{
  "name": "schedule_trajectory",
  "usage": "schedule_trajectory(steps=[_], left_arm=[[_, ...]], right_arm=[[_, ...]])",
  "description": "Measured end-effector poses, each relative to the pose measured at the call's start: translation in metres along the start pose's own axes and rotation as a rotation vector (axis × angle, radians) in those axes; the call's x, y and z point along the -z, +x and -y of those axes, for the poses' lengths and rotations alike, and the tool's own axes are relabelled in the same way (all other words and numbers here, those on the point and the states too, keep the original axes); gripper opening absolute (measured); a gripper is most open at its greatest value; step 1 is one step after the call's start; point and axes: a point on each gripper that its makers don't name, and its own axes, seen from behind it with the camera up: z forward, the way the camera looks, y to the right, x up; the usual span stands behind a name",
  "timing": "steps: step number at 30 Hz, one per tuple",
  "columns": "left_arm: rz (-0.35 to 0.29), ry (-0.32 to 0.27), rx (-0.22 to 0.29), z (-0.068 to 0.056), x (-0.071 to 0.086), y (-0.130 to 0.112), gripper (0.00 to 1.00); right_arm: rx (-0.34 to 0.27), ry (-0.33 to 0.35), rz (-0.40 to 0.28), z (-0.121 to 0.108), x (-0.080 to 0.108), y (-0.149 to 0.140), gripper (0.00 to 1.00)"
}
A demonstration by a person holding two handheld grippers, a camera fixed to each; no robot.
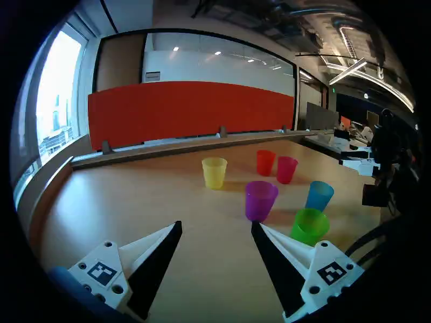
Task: Pour water
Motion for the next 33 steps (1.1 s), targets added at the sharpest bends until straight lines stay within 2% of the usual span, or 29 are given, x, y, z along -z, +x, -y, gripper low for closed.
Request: schedule_trajectory(steps=[6,13,18,21,27,33], left_arm=[[-0.082,0.074,-0.005,0.011,0.005,0.016,0.96],[-0.178,0.158,0.041,0.025,0.011,0.031,0.96],[-0.238,0.219,0.061,0.037,0.015,0.043,0.96],[-0.272,0.239,0.073,0.038,0.015,0.045,0.96],[-0.295,0.266,0.077,0.038,0.012,0.048,0.96],[-0.336,0.314,0.084,0.043,0.018,0.056,0.96]], right_arm=[[-0.026,-0.063,-0.071,-0.01,-0.003,0.012,0.99],[-0.084,-0.121,-0.165,-0.023,-0.004,0.032,0.99],[-0.092,-0.168,-0.193,-0.035,-0.003,0.035,0.99],[-0.084,-0.185,-0.208,-0.037,-0.003,0.037,0.99],[-0.08,-0.204,-0.211,-0.038,-0.003,0.035,1.0],[-0.112,-0.223,-0.225,-0.045,-0.001,0.042,1.0]])
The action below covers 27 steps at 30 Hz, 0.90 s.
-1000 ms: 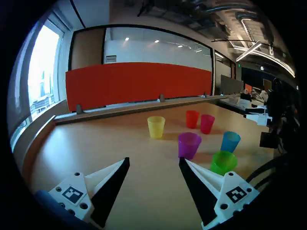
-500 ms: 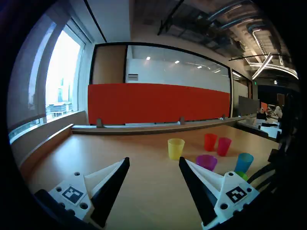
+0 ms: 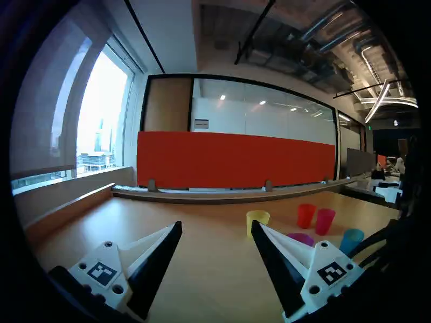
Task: Pour water
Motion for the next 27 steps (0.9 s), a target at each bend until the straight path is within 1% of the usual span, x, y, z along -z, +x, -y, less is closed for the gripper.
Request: schedule_trajectory(steps=[7,9,12,15,18,21,24,27], left_arm=[[-0.026,0.056,0.027,0.003,0.002,0.006,0.96],[-0.04,0.063,0.032,0.003,0.003,0.008,0.96],[-0.055,0.085,0.03,0.006,0.003,0.009,0.95],[-0.062,0.109,0.019,0.01,0.002,0.006,0.96],[-0.062,0.113,-0.001,0.011,0.0,0.001,0.95],[-0.058,0.114,-0.014,0.015,-0.003,-0.006,0.96],[-0.057,0.124,-0.014,0.022,-0.004,-0.012,0.96],[-0.068,0.125,-0.011,0.027,-0.006,-0.013,0.96]], right_arm=[[-0.051,-0.01,-0.014,-0.008,-0.001,0.013,0.99],[-0.061,-0.011,-0.015,-0.008,-0.001,0.016,0.99],[-0.07,-0.014,-0.015,-0.009,-0.002,0.021,0.99],[-0.062,-0.018,-0.019,-0.009,-0.002,0.029,0.99],[-0.048,-0.02,-0.021,-0.004,-0.003,0.033,0.99],[-0.036,-0.017,-0.012,0.002,-0.004,0.033,0.99],[-0.028,-0.024,-0.009,0.005,-0.006,0.033,1.0],[-0.021,-0.025,-0.007,0.009,-0.007,0.034,1.0]])
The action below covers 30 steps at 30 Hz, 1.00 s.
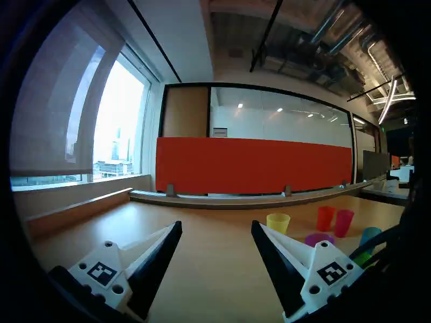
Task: Pour water
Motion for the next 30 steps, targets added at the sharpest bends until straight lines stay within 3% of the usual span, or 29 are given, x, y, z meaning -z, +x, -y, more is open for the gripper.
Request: schedule_trajectory(steps=[18,30], left_arm=[[0.014,0.024,-0.046,0.008,-0.009,-0.027,0.96],[0.034,0.032,-0.036,0.012,-0.012,-0.036,0.96]], right_arm=[[0.033,-0.007,0.005,0.005,0.002,0.005,1.0],[0.036,-0.01,-0.002,0.006,0.005,0.011,1.0]])
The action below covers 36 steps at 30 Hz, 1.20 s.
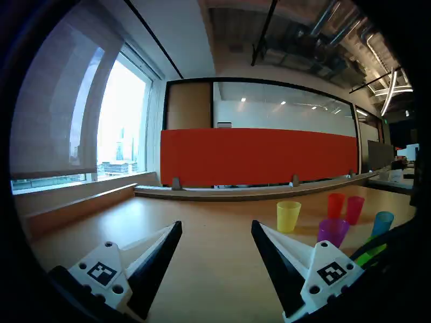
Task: Pour water
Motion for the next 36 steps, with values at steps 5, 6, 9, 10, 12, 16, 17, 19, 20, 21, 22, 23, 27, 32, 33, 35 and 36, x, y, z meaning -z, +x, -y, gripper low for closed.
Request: schedule_trajectory(steps=[5,6,9,10,12,16,17,19,20,21,22,23,27,32,33,35,36], left_arm=[[0.009,0.0,-0.001,0.0,-0.002,-0.002,0.96],[0.009,0.001,-0.001,0.0,-0.002,-0.002,0.96],[0.012,0.001,-0.002,0.0,-0.002,-0.002,0.96],[0.012,0.001,-0.002,0.0,-0.002,-0.002,0.96],[0.011,0.001,-0.003,0.0,-0.002,-0.003,0.96],[0.012,0.001,-0.002,0.0,-0.002,-0.002,0.96],[0.012,0.001,-0.002,0.0,-0.002,-0.002,0.96],[0.012,0.001,-0.002,0.0,-0.002,-0.002,0.96],[0.012,0.001,-0.002,0.0,-0.002,-0.002,0.96],[0.012,0.001,-0.002,0.0,-0.002,-0.002,0.96],[0.012,0.001,-0.002,0.0,-0.002,-0.002,0.96],[0.012,0.001,-0.003,0.0,-0.002,-0.002,0.96],[0.012,0.001,-0.003,0.0,-0.002,-0.002,0.96],[0.012,0.001,-0.003,0.0,-0.002,-0.002,0.96],[0.012,0.001,-0.003,0.0,-0.002,-0.002,0.96],[0.012,0.001,-0.003,0.001,-0.002,-0.002,0.96],[0.012,0.001,-0.002,0.001,-0.002,-0.002,0.96]], right_arm=[[0.004,0.002,-0.003,0.001,0.002,0.001,0.99],[0.004,0.002,-0.003,0.001,0.002,0.001,1.0],[0.003,0.003,-0.002,0.001,0.003,0.0,1.0],[0.002,0.004,-0.003,0.001,0.003,0.0,0.99],[0.0,0.006,-0.005,0.002,0.004,-0.001,0.99],[0.011,0.001,-0.017,-0.001,0.006,0.0,1.0],[0.018,-0.003,-0.022,-0.002,0.006,0.001,1.0],[0.027,-0.008,-0.032,-0.004,0.007,0.003,0.99],[0.031,-0.01,-0.038,-0.005,0.007,0.004,0.99],[0.035,-0.011,-0.044,-0.006,0.008,0.005,0.99],[0.035,-0.011,-0.049,-0.007,0.008,0.004,0.99],[0.036,-0.011,-0.053,-0.008,0.008,0.004,0.99],[0.031,-0.014,-0.067,-0.014,0.006,-0.001,1.0],[0.028,0.0,-0.099,-0.016,0.0,-0.007,0.99],[0.027,0.005,-0.107,-0.016,-0.001,-0.008,1.0],[0.013,0.018,-0.117,-0.014,-0.005,-0.014,0.99],[0.006,0.024,-0.123,-0.013,-0.007,-0.016,0.99]])
